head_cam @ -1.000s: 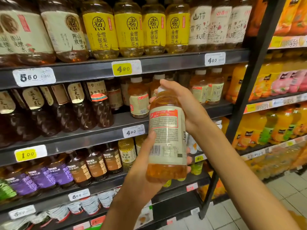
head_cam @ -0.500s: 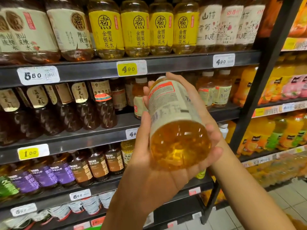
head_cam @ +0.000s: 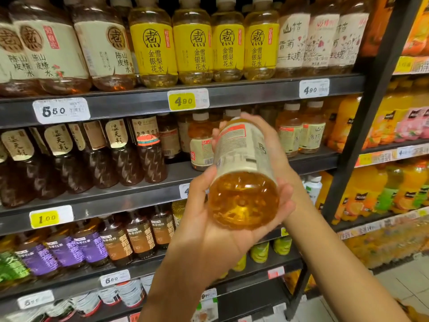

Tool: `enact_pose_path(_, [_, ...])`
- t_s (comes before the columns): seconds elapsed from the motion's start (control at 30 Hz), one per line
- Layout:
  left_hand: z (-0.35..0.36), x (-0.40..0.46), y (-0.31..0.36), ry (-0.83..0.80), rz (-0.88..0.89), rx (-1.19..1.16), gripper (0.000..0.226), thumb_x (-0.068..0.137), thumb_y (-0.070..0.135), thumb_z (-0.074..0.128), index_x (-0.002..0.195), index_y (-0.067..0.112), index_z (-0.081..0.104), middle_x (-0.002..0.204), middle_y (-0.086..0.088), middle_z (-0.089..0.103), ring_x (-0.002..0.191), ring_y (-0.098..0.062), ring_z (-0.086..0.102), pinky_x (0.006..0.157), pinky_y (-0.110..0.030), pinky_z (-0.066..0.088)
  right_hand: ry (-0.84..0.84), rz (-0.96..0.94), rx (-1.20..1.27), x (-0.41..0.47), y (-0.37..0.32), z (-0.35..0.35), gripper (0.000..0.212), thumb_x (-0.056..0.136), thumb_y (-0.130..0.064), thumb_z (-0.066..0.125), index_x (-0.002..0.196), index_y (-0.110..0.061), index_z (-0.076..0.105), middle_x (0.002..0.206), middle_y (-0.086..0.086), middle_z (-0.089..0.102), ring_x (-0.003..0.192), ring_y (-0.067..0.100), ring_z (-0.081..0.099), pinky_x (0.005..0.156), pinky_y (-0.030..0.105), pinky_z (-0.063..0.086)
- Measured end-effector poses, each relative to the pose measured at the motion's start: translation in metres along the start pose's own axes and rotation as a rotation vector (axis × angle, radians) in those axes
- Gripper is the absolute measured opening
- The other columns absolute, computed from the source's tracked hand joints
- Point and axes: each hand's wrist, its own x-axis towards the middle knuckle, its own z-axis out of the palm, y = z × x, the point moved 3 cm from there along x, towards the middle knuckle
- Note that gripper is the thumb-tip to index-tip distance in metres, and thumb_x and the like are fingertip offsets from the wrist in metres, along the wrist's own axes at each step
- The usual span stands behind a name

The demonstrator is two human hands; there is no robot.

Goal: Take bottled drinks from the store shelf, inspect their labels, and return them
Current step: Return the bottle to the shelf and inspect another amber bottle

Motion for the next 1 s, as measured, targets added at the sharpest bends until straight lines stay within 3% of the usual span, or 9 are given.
enact_pose_path(0.03, [-0.005,0.0,0.004,0.021,0.031,0.004,0.058,0.065,0.013,0.084,0.11,-0.016,0.061,0.122,-0.037,0.055,0.111,-0.051,0.056,0.099,-0.062,0.041,0.028,-0.026,0.025,0.007,-0.004,-0.002,0.027,0.088,-0.032,0.053,0.079,-0.008,0.061,0.076,0.008,0.061,0.07,0.018,0.06,0.068,0.027,0.051])
enact_pose_path(0.1, [-0.02,-0.002,0.015,0.08,0.103,0.154,0.055,0.072,0.023,0.079,0.116,-0.005,0.063,0.128,-0.03,0.055,0.117,-0.045,0.055,0.1,-0.058,0.041,0.11,-0.097,0.03,0.015,-0.014,-0.008,0.022,0.091,-0.031,0.053,0.088,-0.01,0.057,0.08,0.008,0.062,0.076,0.022,0.06,0.071,0.032,0.052])
enact_pose_path(0.2, [-0.031,-0.005,0.032,0.229,0.174,0.66,0.063,0.071,0.044,0.067,0.126,0.014,0.059,0.125,-0.009,0.065,0.116,-0.025,0.061,0.091,-0.039,0.054,0.162,-0.285,-0.216,0.014,-0.028,-0.011,0.017,0.087,-0.029,0.063,0.086,-0.012,0.063,0.077,0.005,0.069,0.079,0.023,0.064,0.073,0.034,0.054])
enact_pose_path(0.3, [-0.034,-0.006,0.035,0.272,0.153,1.106,0.065,0.064,0.057,0.071,0.121,0.032,0.053,0.115,0.013,0.069,0.109,-0.005,0.063,0.093,-0.026,0.05,0.136,-0.389,-0.432,0.011,-0.03,-0.002,0.017,0.083,-0.03,0.064,0.087,-0.014,0.066,0.081,0.004,0.071,0.083,0.024,0.065,0.08,0.039,0.052])
enact_pose_path(0.43, [-0.043,-0.006,0.029,0.235,0.172,1.296,0.063,0.059,0.049,0.076,0.116,0.035,0.052,0.104,0.025,0.069,0.097,0.006,0.064,0.072,-0.004,0.047,0.088,-0.422,-0.519,0.005,-0.029,0.007,0.02,0.085,-0.027,0.06,0.096,-0.011,0.065,0.082,0.005,0.071,0.086,0.029,0.064,0.083,0.04,0.052])
enact_pose_path(0.67, [-0.046,0.003,0.029,0.276,0.452,1.283,0.07,0.058,0.021,0.089,0.115,0.036,0.051,0.103,0.02,0.07,0.095,0.002,0.066,0.071,-0.007,0.05,-0.067,-0.439,-0.571,-0.01,-0.034,0.014,0.044,0.089,-0.039,0.05,0.124,-0.012,0.053,0.107,0.007,0.071,0.106,0.028,0.066,0.092,0.043,0.053])
enact_pose_path(0.83, [-0.05,0.005,0.048,0.344,0.688,1.421,0.087,0.059,0.011,0.089,0.125,0.042,0.042,0.113,0.023,0.059,0.107,0.002,0.059,0.079,-0.011,0.051,-0.253,-0.58,-0.812,-0.032,-0.024,0.018,0.024,0.081,-0.02,0.063,0.102,-0.008,0.062,0.107,0.012,0.067,0.106,0.03,0.063,0.091,0.041,0.051])
enact_pose_path(0.9, [-0.051,0.013,0.05,0.329,0.686,1.479,0.082,0.055,0.026,0.089,0.12,0.049,0.044,0.114,0.022,0.059,0.108,-0.001,0.059,0.082,-0.021,0.053,-0.326,-0.663,-0.901,-0.037,-0.018,0.022,0.022,0.077,-0.008,0.07,0.098,-0.006,0.061,0.104,0.015,0.064,0.104,0.028,0.062,0.09,0.037,0.048])
enact_pose_path(1.0, [-0.057,0.022,0.05,0.332,0.68,1.4,0.063,0.059,0.03,0.084,0.115,0.032,0.054,0.11,0.009,0.065,0.106,-0.01,0.062,0.086,-0.043,0.054,-0.44,-0.707,-1.074,-0.043,-0.008,0.027,0.028,0.072,0.0,0.076,0.094,-0.006,0.061,0.105,0.016,0.062,0.103,0.025,0.06,0.091,0.035,0.046])
